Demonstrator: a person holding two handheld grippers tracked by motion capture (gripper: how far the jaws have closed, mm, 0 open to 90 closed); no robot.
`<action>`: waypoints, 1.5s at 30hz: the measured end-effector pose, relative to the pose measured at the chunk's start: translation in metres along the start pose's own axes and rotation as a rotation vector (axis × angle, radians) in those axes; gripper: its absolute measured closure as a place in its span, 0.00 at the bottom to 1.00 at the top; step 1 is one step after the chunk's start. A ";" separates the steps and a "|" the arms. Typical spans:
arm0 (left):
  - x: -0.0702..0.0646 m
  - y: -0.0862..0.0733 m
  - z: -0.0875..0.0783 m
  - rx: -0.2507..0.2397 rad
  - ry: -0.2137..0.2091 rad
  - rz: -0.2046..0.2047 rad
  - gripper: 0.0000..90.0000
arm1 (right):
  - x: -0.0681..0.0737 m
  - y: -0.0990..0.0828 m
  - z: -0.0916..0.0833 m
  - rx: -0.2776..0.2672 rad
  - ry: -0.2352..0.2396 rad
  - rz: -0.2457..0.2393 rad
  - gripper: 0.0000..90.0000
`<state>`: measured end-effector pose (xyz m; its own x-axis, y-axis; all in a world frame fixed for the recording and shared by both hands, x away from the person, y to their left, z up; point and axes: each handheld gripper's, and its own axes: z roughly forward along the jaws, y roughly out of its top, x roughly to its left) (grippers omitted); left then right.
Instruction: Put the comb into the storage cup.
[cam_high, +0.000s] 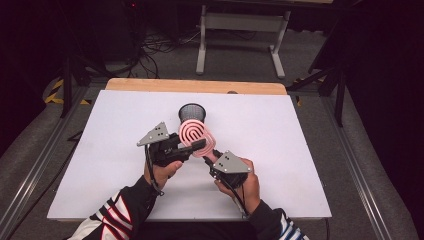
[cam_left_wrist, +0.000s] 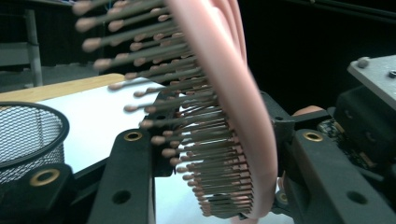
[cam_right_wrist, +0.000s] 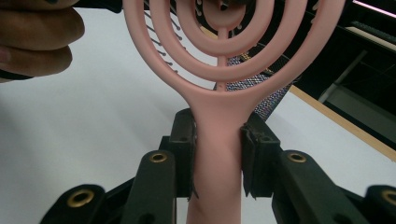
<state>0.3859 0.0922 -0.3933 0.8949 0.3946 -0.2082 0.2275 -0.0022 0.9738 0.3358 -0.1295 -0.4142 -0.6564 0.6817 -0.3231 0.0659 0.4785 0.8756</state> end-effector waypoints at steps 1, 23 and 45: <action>-0.001 0.000 0.000 -0.001 -0.005 0.006 0.67 | 0.000 0.000 0.000 -0.001 0.004 0.001 0.77; -0.006 0.011 -0.007 -0.009 0.033 0.090 0.69 | -0.007 -0.003 -0.002 -0.014 0.057 0.060 0.66; 0.005 0.015 -0.031 -0.023 0.088 0.084 0.69 | -0.030 -0.005 -0.026 -0.117 0.027 0.080 0.35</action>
<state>0.3823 0.1225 -0.3775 0.8730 0.4733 -0.1178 0.1435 -0.0184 0.9895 0.3358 -0.1665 -0.3995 -0.6729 0.6989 -0.2424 0.0316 0.3546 0.9345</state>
